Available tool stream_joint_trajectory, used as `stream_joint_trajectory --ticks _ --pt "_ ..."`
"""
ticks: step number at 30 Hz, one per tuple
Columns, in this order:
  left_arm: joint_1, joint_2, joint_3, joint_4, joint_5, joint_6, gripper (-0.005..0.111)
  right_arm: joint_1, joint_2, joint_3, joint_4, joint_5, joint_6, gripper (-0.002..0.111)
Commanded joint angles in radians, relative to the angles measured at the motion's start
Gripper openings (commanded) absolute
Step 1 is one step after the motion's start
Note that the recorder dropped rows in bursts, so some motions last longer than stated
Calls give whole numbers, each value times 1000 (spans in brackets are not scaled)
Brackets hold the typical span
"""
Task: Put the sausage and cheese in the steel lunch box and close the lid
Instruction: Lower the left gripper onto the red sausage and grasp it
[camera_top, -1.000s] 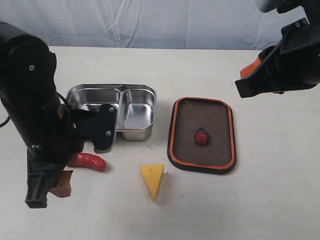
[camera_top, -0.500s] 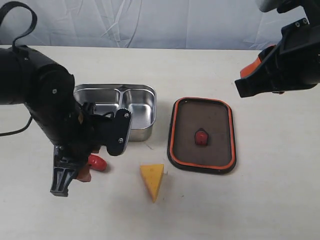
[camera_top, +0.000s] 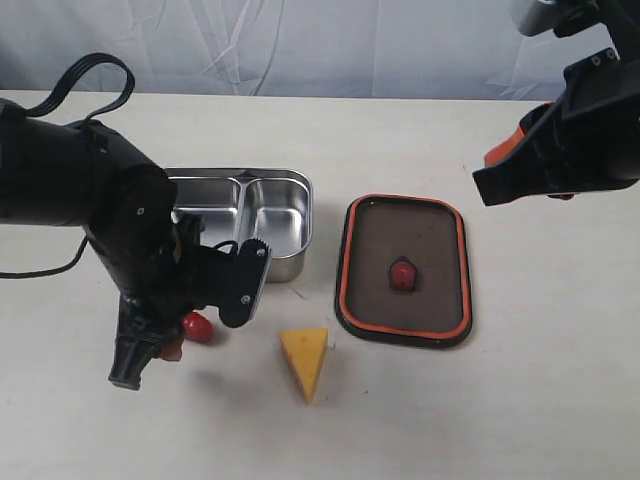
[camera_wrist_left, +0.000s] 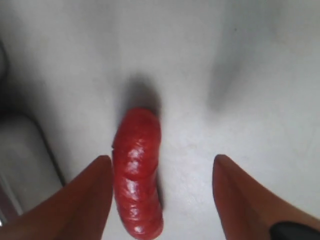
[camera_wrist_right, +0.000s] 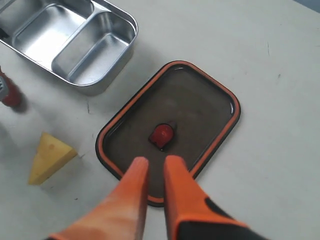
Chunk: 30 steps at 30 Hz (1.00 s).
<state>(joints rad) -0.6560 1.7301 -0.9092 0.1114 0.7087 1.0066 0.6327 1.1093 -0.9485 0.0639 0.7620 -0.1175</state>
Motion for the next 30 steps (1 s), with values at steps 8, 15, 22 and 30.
stream_joint_trajectory --ticks 8,15,22,30 --pt "40 9 1 24 -50 -1 57 -5 -6 5 1 3 1 14" --pt "88 9 1 -32 -55 -1 56 -5 -6 5 1 1 1 14" --pt "88 19 1 -35 -57 -1 56 -5 -6 5 1 -12 1 14" --pt "88 73 1 -20 -53 -1 56 -5 -6 5 1 -3 1 14"
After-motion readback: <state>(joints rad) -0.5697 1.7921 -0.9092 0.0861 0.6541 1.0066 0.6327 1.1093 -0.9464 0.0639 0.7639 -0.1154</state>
